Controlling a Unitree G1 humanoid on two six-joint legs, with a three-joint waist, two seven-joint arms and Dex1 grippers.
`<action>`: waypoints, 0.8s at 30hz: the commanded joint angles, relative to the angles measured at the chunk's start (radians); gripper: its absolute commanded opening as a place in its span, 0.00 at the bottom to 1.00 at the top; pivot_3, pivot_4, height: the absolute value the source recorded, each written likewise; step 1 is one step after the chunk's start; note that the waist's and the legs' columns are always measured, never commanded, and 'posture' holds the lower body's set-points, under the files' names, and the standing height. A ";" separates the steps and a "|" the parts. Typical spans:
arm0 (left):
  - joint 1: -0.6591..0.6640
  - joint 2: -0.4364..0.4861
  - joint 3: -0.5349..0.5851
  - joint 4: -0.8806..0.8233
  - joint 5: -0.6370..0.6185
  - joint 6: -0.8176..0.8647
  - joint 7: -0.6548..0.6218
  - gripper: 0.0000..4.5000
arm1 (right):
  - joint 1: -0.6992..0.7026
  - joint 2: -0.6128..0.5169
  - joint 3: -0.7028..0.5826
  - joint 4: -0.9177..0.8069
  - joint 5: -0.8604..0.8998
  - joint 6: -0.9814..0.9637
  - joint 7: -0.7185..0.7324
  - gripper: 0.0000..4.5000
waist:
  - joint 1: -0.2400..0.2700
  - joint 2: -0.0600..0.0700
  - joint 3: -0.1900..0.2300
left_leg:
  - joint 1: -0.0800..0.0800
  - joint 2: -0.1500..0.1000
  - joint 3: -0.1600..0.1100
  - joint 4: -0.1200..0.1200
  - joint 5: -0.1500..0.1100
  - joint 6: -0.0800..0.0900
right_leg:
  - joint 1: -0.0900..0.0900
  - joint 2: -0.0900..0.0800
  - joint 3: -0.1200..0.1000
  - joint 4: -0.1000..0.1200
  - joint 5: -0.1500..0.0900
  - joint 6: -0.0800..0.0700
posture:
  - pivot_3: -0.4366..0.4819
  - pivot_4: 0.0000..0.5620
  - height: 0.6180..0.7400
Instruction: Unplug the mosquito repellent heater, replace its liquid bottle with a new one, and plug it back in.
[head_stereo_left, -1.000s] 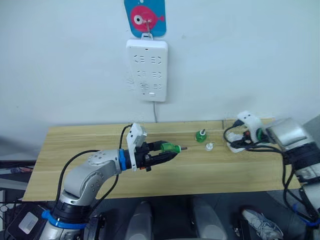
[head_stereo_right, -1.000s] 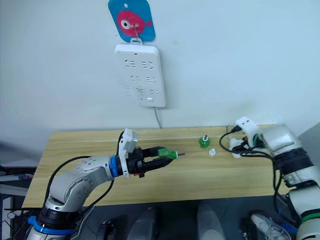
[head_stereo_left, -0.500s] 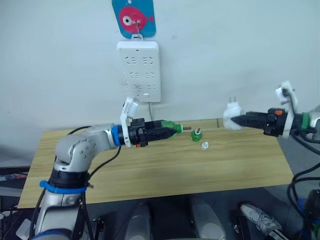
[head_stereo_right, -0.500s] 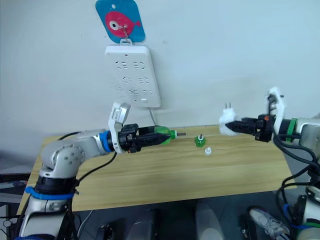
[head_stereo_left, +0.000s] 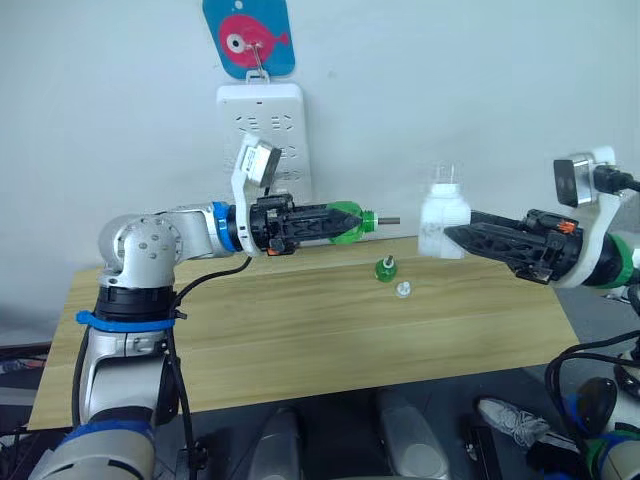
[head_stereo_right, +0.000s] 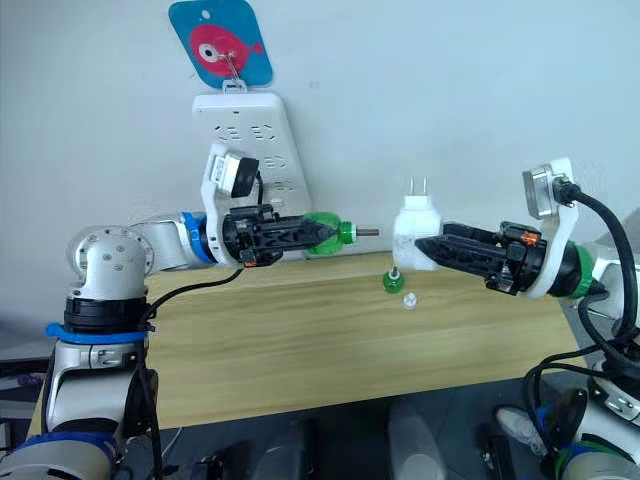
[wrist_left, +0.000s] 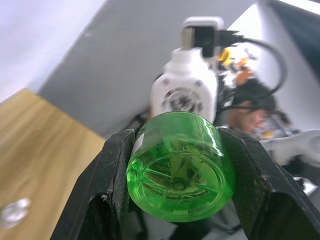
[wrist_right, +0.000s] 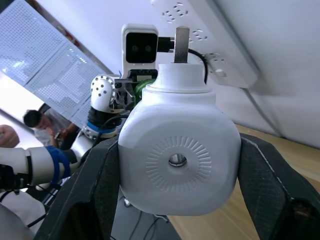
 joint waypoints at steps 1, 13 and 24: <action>-0.010 -0.001 0.041 -0.022 -0.046 0.023 0.011 0.51 | 0.035 -0.051 0.044 -0.001 0.178 -0.104 -0.109 0.65 | 0.001 0.000 0.000 | 0.000 0.000 0.000 0.000 0.000 0.000 | 0.000 0.000 0.000 0.000 0.000 0.000 | 0.21 0.43 0.95; 0.023 0.013 0.031 -0.068 -0.048 0.035 0.005 0.51 | 0.118 -0.227 0.250 -0.021 0.476 -0.398 -0.275 0.65 | 0.003 0.000 0.000 | 0.000 0.000 0.000 0.000 0.000 0.000 | 0.000 0.000 0.000 0.000 0.000 0.000 | 0.23 0.42 0.95; 0.018 0.017 0.032 -0.066 -0.063 0.053 -0.007 0.51 | 0.144 -0.296 0.323 -0.048 0.503 -0.467 -0.235 0.65 | 0.006 0.000 0.000 | 0.000 0.000 0.000 0.000 0.001 -0.001 | 0.000 0.000 0.000 -0.001 0.000 0.000 | 0.23 0.42 0.95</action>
